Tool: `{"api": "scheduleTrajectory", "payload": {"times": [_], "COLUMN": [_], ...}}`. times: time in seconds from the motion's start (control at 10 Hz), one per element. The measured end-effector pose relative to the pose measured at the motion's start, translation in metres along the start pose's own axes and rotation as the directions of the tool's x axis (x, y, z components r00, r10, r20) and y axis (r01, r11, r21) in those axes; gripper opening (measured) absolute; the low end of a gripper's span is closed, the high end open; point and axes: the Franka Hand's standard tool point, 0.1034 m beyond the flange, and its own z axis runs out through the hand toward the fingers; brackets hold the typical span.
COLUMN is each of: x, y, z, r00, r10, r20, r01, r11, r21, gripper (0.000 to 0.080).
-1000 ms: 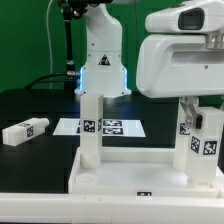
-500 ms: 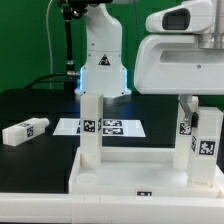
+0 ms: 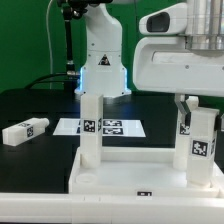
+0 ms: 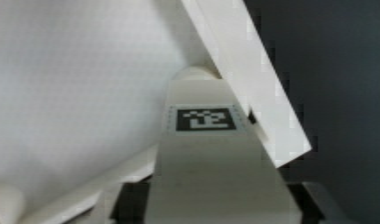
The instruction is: Assemble desk
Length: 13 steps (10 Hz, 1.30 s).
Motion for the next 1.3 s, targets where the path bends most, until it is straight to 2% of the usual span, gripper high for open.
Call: {"api": "scheduleTrajectory", "payload": {"times": [0.4, 0.6, 0.7, 0.8, 0.9, 1.0, 1.1, 1.3], "x": [0.0007, 0.0009, 0.0009, 0.0000, -0.0037, -0.0042, -0.0053, -0.0068], "y": [0.0007, 0.0008, 0.0006, 0.0007, -0.0002, -0.0021, -0.0027, -0.0031], "z": [0.0002, 0.0003, 0.0002, 0.0001, -0.0010, -0.0016, -0.0012, -0.0006], "r00": [0.933, 0.903, 0.910, 0.927, 0.944, 0.974, 0.994, 0.997], "r10": [0.359, 0.430, 0.413, 0.375, 0.330, 0.227, 0.111, -0.070], "r20": [0.009, 0.012, 0.012, 0.012, 0.018, 0.018, 0.019, 0.021], "r01": [-0.359, -0.430, -0.414, -0.375, -0.329, -0.227, -0.111, 0.070], "r11": [0.933, 0.903, 0.910, 0.927, 0.944, 0.974, 0.994, 0.997], "r21": [0.004, 0.004, 0.005, -0.001, -0.020, -0.015, -0.015, -0.015], "gripper": [0.0289, 0.0296, 0.0296, 0.0471, 0.0588, 0.0588, 0.0637, 0.0646]}}
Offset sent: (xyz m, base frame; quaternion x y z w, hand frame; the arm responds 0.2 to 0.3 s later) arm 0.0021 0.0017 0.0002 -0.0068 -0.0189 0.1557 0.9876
